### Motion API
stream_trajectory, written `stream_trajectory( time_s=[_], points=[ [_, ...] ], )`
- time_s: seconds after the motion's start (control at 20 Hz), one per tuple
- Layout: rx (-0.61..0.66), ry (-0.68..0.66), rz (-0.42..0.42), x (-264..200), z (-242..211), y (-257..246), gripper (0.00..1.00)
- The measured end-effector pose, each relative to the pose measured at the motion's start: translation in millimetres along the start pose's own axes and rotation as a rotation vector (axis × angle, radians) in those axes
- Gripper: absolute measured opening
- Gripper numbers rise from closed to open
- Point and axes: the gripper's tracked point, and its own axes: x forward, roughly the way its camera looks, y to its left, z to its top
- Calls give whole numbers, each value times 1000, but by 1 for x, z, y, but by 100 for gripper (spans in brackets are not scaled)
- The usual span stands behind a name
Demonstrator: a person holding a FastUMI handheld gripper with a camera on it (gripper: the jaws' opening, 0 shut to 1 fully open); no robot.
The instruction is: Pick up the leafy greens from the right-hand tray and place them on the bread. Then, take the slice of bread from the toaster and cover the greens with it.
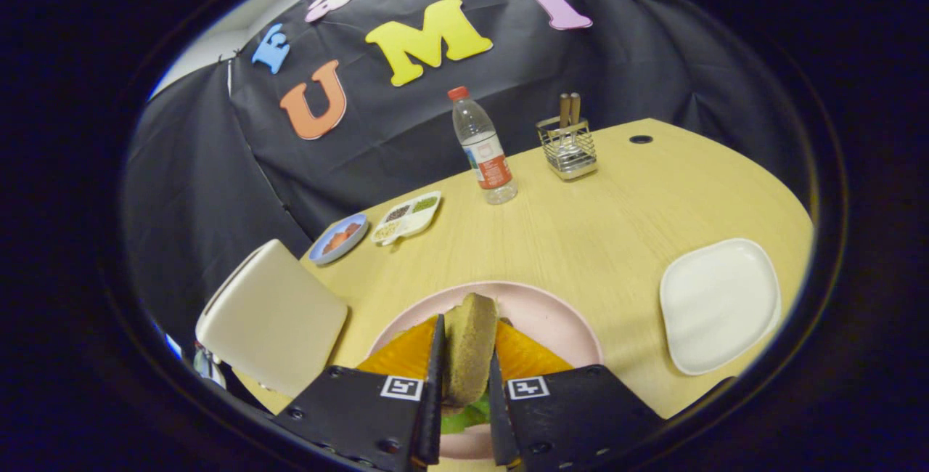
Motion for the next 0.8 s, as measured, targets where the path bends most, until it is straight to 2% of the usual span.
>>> stream_trajectory(
  time_s=[0.05,0.1,0.15,0.25,0.3,0.4,0.5,0.65,0.8],
  points=[
    [-36,-10,-15,0,0,-2,29],
    [-78,-21,-27,0,-2,-2,37],
    [-122,-32,-34,-2,-3,0,39],
    [-213,-67,-96,-4,3,-8,46],
    [-254,-80,-121,-7,4,-9,58],
    [-326,-101,-160,-12,6,-10,65],
    [-337,-134,-196,-20,12,-11,65],
    [-339,-193,-248,-41,22,-9,77],
    [-336,-233,-238,-63,26,5,86]
  ],
)
